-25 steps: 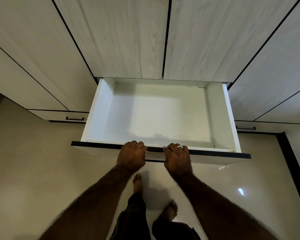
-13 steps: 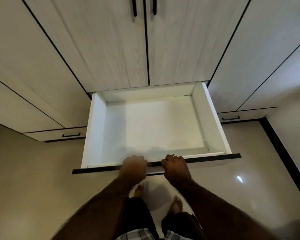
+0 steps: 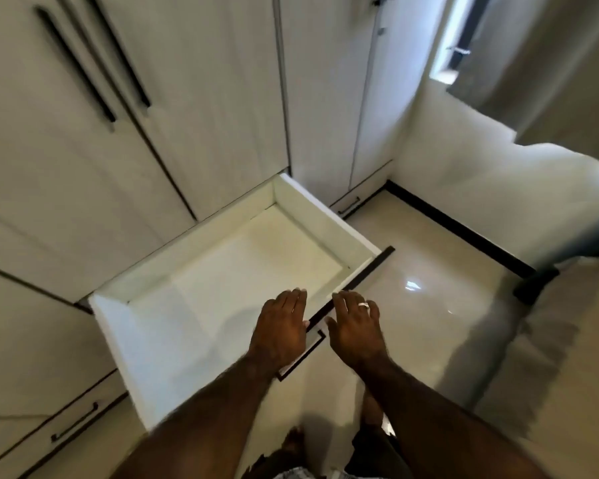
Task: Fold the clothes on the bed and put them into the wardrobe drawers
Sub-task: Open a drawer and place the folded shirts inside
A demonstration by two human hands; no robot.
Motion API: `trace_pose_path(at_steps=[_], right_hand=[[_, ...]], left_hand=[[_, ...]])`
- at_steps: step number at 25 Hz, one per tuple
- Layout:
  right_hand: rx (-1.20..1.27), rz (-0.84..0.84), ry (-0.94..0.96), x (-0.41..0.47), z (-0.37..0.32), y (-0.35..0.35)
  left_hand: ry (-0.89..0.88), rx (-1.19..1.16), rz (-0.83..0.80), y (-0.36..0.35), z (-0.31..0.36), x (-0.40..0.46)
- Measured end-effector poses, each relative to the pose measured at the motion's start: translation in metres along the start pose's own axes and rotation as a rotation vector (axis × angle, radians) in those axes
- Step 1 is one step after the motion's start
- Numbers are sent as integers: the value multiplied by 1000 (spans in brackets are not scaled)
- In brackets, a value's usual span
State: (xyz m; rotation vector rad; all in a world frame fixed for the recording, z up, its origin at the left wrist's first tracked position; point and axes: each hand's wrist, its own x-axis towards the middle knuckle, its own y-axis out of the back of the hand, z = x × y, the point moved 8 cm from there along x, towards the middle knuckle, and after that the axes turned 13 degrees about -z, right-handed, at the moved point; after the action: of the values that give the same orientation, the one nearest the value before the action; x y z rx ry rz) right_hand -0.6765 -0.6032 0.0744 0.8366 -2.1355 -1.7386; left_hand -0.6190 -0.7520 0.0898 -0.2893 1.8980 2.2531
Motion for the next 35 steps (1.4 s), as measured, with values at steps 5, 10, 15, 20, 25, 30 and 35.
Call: trace_pose_path(at_steps=[5, 10, 15, 20, 25, 30, 35], right_hand=[[68, 166, -336, -81, 62, 32], [75, 354, -728, -202, 167, 73], [109, 460, -1051, -354, 238, 78], [95, 495, -1310, -502, 270, 82], [149, 530, -1560, -615, 298, 86], [168, 573, -1666, -670, 347, 103], [200, 593, -1699, -674, 436, 119]], left_hand=[[-317, 67, 54, 26, 85, 24], [-689, 152, 37, 30, 260, 50], [-990, 240, -38, -2, 435, 21], [-1224, 325, -95, -35, 581, -47], [-1438, 427, -112, -57, 697, -106], [-1517, 485, -41, -55, 786, -104], [-1570, 521, -41, -65, 875, -54]])
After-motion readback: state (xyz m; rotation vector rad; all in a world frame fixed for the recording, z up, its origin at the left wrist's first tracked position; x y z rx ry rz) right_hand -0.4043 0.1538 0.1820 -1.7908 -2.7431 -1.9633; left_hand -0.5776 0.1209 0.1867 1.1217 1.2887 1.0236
